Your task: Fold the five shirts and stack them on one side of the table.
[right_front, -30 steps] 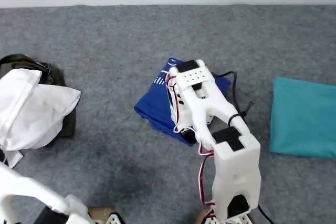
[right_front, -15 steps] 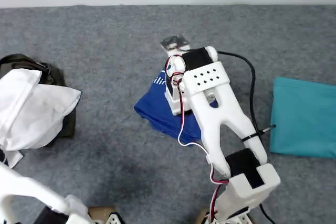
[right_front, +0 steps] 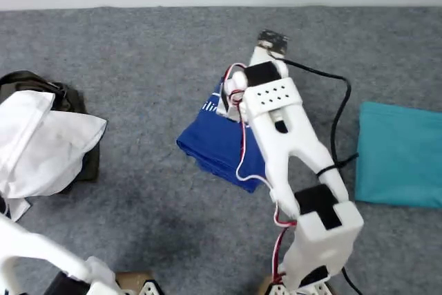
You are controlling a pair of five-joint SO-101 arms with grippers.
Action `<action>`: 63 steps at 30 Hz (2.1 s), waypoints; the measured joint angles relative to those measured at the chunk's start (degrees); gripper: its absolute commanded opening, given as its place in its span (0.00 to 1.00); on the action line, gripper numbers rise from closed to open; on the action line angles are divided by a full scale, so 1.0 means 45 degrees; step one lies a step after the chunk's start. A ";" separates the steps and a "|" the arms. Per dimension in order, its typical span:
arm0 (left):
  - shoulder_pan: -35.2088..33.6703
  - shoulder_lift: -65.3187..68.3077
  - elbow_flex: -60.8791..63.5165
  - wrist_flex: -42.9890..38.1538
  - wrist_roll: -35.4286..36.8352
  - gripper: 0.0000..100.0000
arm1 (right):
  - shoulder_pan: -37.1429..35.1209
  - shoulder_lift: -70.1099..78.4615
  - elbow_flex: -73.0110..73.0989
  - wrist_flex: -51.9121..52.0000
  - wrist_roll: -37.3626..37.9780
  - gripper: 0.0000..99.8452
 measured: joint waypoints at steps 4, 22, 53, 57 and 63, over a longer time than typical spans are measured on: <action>0.0000 0.0000 -0.0313 0.0000 0.0000 0.02 | 0.0586 0.1055 0.0000 -0.0821 -0.0254 0.41; 0.0000 0.0000 -0.0449 0.0234 -0.0039 0.02 | 0.1016 0.4552 -0.0293 -0.2676 -0.0293 0.05; 0.0000 0.0000 -0.0449 0.0684 -0.0059 0.02 | 0.6896 -0.0977 -0.1133 0.4532 1.2425 0.01; 0.0000 0.0000 -0.0449 0.0684 -0.0059 0.02 | 0.8205 -0.0977 -0.1133 0.4532 1.3851 0.01; 0.0000 0.0000 -0.0449 0.0684 -0.0059 0.02 | 0.9553 -0.1114 -0.1133 0.3341 1.4711 0.01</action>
